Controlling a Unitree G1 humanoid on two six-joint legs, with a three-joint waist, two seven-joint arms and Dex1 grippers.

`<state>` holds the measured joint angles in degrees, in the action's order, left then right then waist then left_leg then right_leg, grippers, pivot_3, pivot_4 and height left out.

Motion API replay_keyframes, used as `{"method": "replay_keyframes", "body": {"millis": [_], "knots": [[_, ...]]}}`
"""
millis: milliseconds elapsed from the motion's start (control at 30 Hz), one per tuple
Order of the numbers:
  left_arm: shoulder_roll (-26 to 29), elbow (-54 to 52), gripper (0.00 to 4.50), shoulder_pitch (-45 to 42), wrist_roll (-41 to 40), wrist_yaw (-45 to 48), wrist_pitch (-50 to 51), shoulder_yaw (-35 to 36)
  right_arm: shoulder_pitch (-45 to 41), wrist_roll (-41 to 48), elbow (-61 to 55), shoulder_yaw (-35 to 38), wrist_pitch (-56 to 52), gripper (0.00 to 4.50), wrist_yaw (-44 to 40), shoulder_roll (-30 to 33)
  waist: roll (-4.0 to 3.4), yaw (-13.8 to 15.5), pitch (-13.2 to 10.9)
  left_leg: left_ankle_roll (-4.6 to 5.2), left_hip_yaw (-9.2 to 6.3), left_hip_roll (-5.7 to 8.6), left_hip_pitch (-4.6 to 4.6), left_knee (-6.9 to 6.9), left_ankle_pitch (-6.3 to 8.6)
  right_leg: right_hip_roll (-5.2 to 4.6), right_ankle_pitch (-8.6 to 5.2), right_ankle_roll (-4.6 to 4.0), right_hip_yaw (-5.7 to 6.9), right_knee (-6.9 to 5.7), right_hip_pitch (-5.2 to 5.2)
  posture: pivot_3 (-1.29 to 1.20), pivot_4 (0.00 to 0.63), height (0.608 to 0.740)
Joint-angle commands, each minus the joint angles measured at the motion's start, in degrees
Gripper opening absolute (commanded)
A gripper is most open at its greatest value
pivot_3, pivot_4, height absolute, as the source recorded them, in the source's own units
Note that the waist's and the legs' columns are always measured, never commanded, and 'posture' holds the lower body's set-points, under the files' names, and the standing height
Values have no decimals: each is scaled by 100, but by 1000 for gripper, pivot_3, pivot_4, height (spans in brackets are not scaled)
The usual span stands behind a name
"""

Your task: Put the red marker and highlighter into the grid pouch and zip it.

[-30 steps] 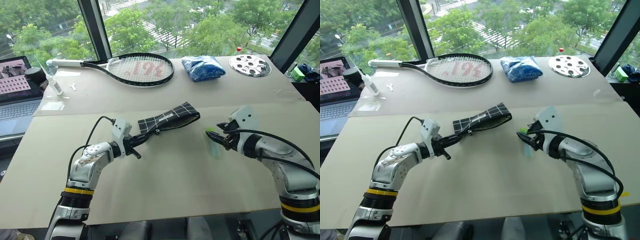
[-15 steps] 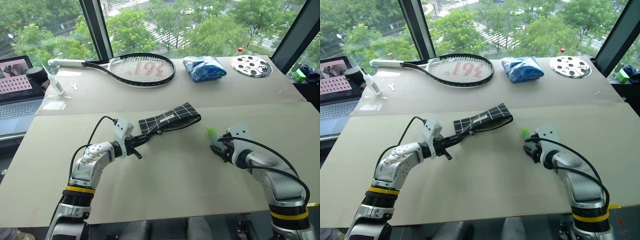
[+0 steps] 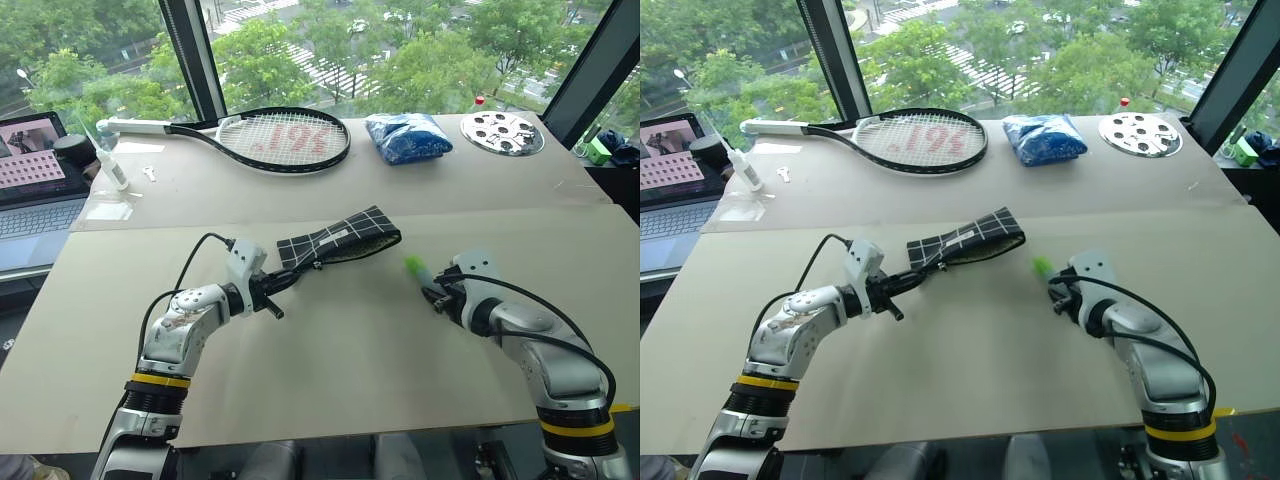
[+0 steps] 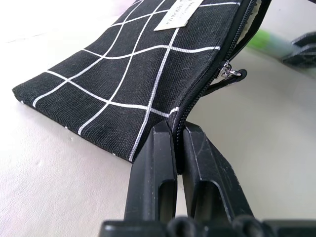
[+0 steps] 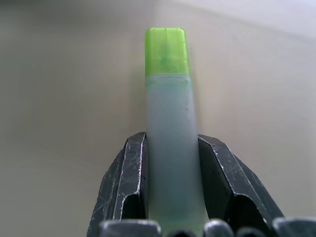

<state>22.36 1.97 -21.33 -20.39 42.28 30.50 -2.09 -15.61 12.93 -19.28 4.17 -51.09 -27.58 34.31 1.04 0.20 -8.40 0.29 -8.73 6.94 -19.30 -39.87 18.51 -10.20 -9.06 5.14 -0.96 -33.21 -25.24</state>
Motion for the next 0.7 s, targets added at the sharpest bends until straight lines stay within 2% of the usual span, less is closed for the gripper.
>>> {"method": "replay_keyframes", "body": {"millis": [33, 200, 367, 700], "knots": [[16, -148, 0, -26, -45, 23, -88, 68, -349, 251, -881, 30, 724, 1049, -1017, 817, -2, -9, -1, 0, 0, -1, -1, 2, 0, 0, 0, 0, 1, 1, -1, 0, 150, 740], [1, -133, 0, -48, -45, 17, -96, 70, -607, 434, -1228, -227, 893, 1049, -1788, 1530, 1, -4, -2, 1, 7, -3, -1, 5, 1, 2, -1, 1, 13, 6, 8, 0, 150, 740], [-39, -233, 0, 3, -71, -37, -67, 78, -775, 227, -1226, -701, 890, 1049, -1845, 1703, 1, 7, -2, 2, 7, -2, -2, 1, 1, -1, -1, 1, 9, 7, 6, 0, 150, 740], [-65, -351, 0, 31, -83, -79, -27, 79, -1120, -437, -249, -1470, 1298, 1049, -1589, 1217, 1, 35, -2, 1, 5, -2, -2, 1, 1, -1, 0, 1, 8, 6, 3, 0, 150, 740]]}}
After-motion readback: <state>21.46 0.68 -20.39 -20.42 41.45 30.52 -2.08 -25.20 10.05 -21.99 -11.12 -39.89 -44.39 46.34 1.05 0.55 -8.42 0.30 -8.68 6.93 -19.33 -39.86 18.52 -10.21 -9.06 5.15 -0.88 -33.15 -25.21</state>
